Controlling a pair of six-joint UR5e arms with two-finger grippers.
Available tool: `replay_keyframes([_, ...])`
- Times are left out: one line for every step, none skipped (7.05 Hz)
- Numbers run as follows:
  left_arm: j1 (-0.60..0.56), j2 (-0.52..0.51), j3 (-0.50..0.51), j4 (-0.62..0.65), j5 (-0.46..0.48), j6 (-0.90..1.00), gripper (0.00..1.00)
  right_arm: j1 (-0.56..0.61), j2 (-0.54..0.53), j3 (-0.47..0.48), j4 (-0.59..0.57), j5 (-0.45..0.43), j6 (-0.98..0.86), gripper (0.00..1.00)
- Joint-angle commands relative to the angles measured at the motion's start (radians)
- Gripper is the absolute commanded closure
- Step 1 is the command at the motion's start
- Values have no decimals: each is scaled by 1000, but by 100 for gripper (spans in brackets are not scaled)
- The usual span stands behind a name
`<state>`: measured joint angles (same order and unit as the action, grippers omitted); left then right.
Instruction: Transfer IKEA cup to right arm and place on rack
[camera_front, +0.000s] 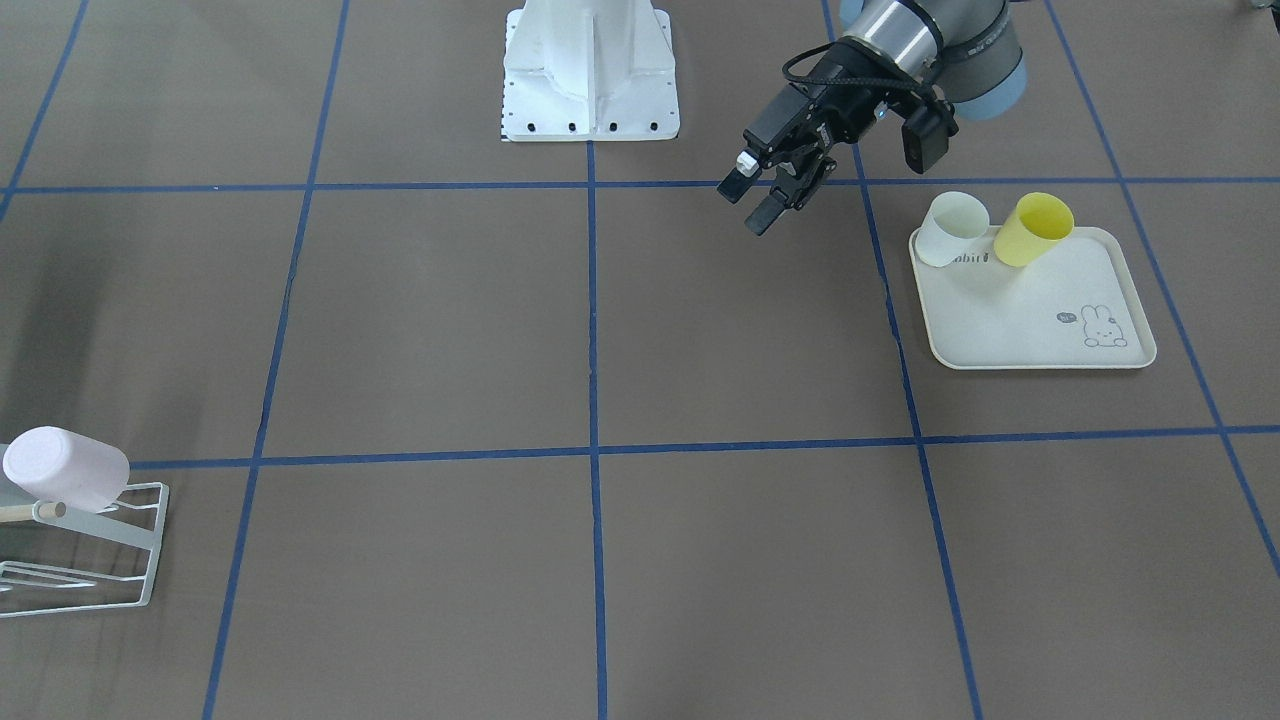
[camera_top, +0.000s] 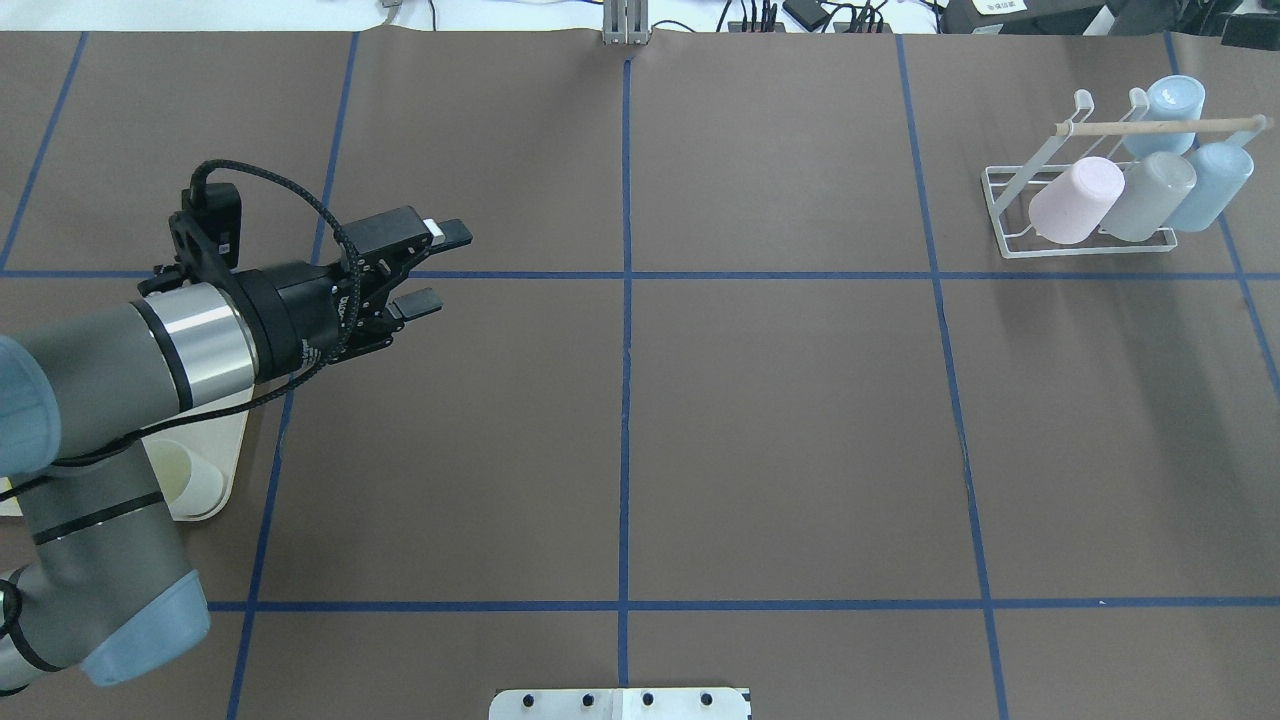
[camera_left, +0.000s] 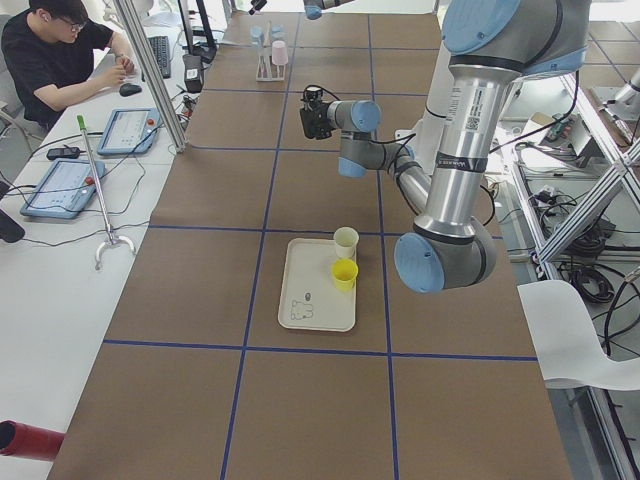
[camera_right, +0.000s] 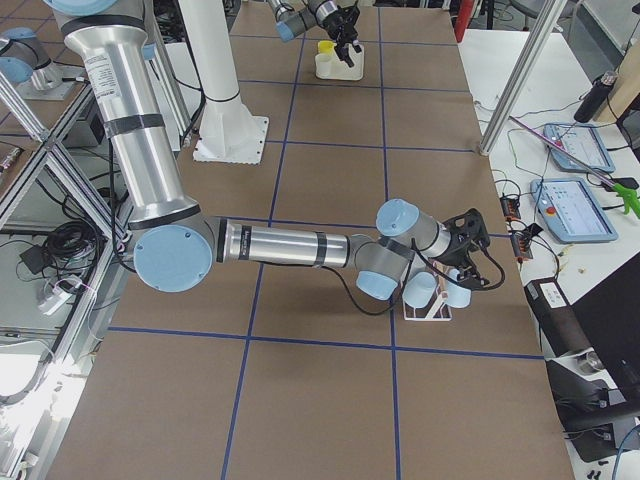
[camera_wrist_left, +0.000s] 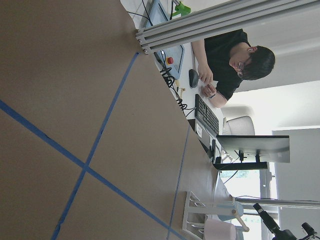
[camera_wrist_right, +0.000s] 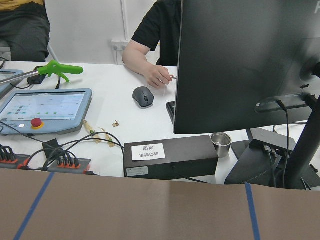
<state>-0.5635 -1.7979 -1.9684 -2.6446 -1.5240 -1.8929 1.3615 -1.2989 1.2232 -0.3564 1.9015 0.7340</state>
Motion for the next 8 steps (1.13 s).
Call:
replay_keyframes([-112,47,-68,119,-161,152,0,36,4,117,-92,140,104,0])
replay_keyframes([-224,96,-81,196,-305,325,0,34,10,192,-146,161,210,0])
replay_keyframes([-302,176,-79,210,-397,497,0,33,10,250,-192,212,272,0])
replay_keyframes([-359,265,-78,210,-480,716,0,4,10,307,-216,244,362,0])
replay_keyframes([-418,337,-61,212,-566,864,0,-57,10,364,-216,241,496,0])
replay_keyframes([-453,420,-52,212,-632,1011,0,-96,12,401,-214,238,586,0])
replay_keyframes([-464,507,-52,212,-639,1144,0,-145,12,436,-213,237,646,0])
replay_keyframes([-464,558,-38,212,-639,1187,0,-203,12,470,-208,219,729,0])
